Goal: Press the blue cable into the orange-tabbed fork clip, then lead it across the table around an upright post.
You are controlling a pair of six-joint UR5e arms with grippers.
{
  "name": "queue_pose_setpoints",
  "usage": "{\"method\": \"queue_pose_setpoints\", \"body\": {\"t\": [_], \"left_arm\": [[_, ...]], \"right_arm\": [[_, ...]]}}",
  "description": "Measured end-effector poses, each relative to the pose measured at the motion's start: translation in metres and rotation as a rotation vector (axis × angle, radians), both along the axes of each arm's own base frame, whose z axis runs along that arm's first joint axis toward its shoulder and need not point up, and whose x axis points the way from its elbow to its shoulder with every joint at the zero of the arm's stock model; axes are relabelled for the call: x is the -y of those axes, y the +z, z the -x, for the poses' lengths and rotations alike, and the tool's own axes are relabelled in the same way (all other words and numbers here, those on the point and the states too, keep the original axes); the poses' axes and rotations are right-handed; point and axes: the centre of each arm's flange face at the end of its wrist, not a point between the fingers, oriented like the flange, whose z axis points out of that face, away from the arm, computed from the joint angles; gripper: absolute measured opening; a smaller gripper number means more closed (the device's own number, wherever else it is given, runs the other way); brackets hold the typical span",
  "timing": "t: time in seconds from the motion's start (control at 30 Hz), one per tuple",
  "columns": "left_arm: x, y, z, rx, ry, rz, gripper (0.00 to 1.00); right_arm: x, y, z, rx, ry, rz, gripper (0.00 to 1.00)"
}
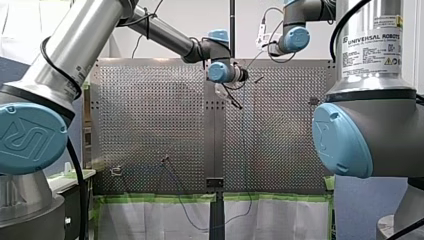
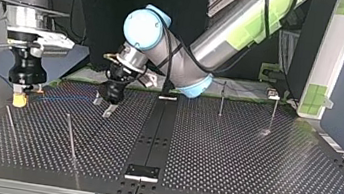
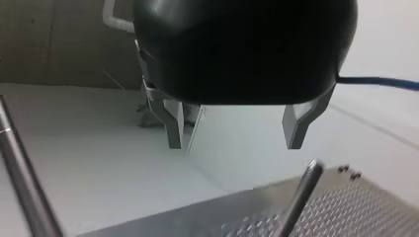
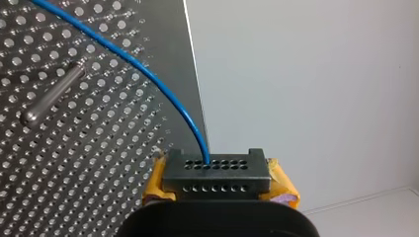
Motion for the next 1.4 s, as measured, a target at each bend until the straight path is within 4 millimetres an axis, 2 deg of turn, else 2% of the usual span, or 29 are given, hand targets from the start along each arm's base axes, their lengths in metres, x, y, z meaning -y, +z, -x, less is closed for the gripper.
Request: {"method": "queue_pose_setpoints", "body": {"t": [0.17,0.3,0.63,0.87,1.1,1.3,1.4], "left_arm": [[-0.018,0.0,-0.018,0.012,0.081,-0.035,1.0],[-0.026,0.007,-0.028,0.031,0.136,-0.052,1.0],[-0.019,0.042,-0.04,0.119,0.134,-0.087,1.0],[-0.002,0.032,-0.048,0.124,0.091,-0.142,1.0],[0.011,0.017,-0.069,0.122,0.073,-0.137,1.0],[0.024,0.004,-0.084,0.123,0.056,-0.135,1.0],[0.028,0.006,-0.089,0.132,0.055,-0.129,1.0]], "right_arm": [[0.006,-0.004,0.001,-0.002,-0.005,-0.007,0.01],[0.014,-0.005,0.001,0.003,-0.01,-0.009,0.01],[0.047,-0.015,0.004,0.017,-0.028,-0.026,0.01],[0.077,-0.022,0.011,0.033,-0.038,-0.035,0.01],[0.105,-0.016,0.024,0.054,-0.049,-0.018,0.01],[0.128,-0.028,0.034,0.053,-0.062,-0.029,0.01],[0.139,-0.04,0.039,0.05,-0.07,-0.039,0.01]]}}
